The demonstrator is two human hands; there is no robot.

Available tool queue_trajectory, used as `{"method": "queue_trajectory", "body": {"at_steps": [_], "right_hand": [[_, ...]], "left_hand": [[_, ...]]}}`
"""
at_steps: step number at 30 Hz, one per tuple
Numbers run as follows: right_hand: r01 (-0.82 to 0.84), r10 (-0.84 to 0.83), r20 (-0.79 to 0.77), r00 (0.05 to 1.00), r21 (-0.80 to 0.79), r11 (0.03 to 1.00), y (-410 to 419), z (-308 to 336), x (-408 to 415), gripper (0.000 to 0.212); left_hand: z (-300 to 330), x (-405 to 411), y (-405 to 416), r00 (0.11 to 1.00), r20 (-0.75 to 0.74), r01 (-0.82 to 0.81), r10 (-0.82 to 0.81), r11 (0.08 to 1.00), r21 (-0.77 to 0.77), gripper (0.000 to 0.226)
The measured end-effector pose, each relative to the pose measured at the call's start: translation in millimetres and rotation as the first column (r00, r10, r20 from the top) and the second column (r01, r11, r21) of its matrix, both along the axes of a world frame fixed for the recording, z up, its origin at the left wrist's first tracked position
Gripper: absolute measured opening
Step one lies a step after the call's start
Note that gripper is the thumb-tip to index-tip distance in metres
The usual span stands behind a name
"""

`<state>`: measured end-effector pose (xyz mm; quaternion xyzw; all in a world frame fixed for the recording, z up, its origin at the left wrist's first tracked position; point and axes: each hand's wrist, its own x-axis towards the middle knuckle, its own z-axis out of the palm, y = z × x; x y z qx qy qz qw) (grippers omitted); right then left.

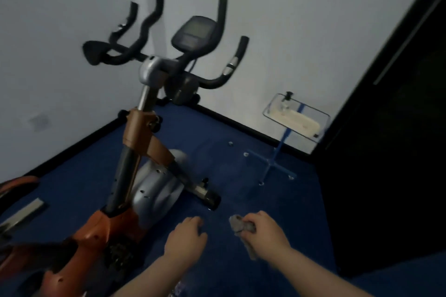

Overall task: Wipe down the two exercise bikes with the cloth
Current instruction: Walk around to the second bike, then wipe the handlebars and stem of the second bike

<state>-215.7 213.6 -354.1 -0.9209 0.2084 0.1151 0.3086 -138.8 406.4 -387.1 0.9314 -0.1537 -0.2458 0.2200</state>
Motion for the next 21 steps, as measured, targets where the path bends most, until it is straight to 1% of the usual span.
{"method": "queue_trajectory", "body": {"at_steps": [2, 5, 7, 9, 12, 14, 16, 17, 19, 21], "right_hand": [[-0.019, 0.017, 0.052, 0.999, 0.041, 0.999, -4, 7, 37, 0.014], [-0.039, 0.022, 0.172, 0.985, 0.092, 0.995, -2, 19, 97, 0.015], [-0.067, 0.032, 0.262, 0.964, 0.126, 0.99, 2, 29, 137, 0.015], [-0.07, 0.007, 0.351, 0.936, 0.168, 0.983, 5, 46, 173, 0.014], [-0.056, -0.084, 0.51, 0.856, 0.254, 0.966, 4, 76, 219, 0.015], [-0.073, -0.099, 0.614, 0.783, 0.248, 0.966, 1, 99, 246, 0.017], [-0.147, -0.034, 0.708, 0.706, 0.194, 0.97, -3, 124, 269, 0.02], [-0.185, 0.03, 0.75, 0.661, 0.124, 0.975, -6, 136, 281, 0.022], [-0.258, 0.237, 0.777, 0.583, -0.099, 0.961, -7, 156, 308, 0.025], [-0.355, 0.48, 0.692, 0.539, -0.33, 0.875, -3, 162, 337, 0.029]], "left_hand": [[10, 17, -3, 0.995, 0.007, -0.096, 0.096, 0.994, -0.062, 0.043], [30, 59, -8, 0.975, 0.057, -0.205, 0.216, 0.967, -0.152, 0.042], [46, 93, -11, 0.951, 0.125, -0.246, 0.282, 0.938, -0.243, 0.037], [64, 128, -15, 0.924, 0.189, -0.26, 0.331, 0.91, -0.323, 0.036], [93, 174, -21, 0.872, 0.211, -0.292, 0.442, 0.815, -0.501, 0.036], [112, 201, -22, 0.817, 0.191, -0.322, 0.545, 0.704, -0.633, 0.033], [130, 222, -23, 0.761, 0.153, -0.341, 0.631, 0.589, -0.732, 0.032], [138, 229, -25, 0.741, 0.119, -0.351, 0.661, 0.532, -0.77, 0.032], [149, 243, -32, 0.711, 0.026, -0.374, 0.702, 0.41, -0.832, 0.03], [153, 255, -40, 0.693, -0.048, -0.385, 0.72, 0.312, -0.869, 0.029]]}}
